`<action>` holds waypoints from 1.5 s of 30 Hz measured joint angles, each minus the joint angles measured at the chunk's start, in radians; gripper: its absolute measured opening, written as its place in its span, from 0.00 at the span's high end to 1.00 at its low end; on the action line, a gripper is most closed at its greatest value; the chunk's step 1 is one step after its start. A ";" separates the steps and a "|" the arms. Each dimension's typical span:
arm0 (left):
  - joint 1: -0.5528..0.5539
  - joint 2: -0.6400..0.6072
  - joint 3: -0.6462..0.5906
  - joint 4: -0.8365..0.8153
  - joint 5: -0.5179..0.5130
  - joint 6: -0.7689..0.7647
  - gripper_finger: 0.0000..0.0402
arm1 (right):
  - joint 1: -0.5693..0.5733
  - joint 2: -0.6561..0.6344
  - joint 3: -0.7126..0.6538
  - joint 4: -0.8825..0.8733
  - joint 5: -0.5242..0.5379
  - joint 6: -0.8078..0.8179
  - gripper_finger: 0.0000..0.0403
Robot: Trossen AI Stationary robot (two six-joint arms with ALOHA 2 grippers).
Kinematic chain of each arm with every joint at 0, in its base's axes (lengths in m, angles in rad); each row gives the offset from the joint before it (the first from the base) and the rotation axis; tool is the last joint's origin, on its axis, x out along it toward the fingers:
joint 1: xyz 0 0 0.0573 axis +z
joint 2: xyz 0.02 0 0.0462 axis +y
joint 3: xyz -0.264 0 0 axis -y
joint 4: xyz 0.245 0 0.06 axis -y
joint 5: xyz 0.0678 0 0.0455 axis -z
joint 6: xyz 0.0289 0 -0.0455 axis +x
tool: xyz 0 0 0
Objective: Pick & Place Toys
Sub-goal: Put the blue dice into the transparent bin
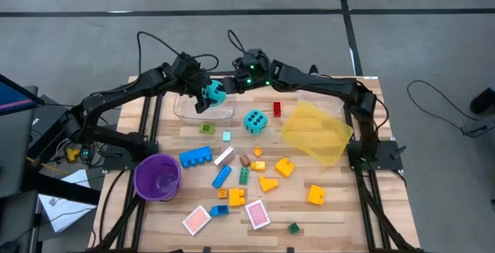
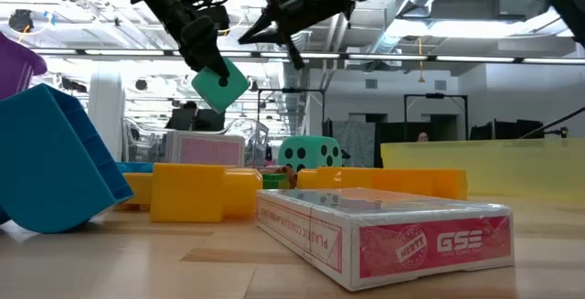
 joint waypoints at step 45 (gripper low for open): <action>-0.089 0.000 0.000 -0.018 -0.092 0.057 0.00 | 0.003 0.178 0.203 -0.164 -0.005 0.020 1.00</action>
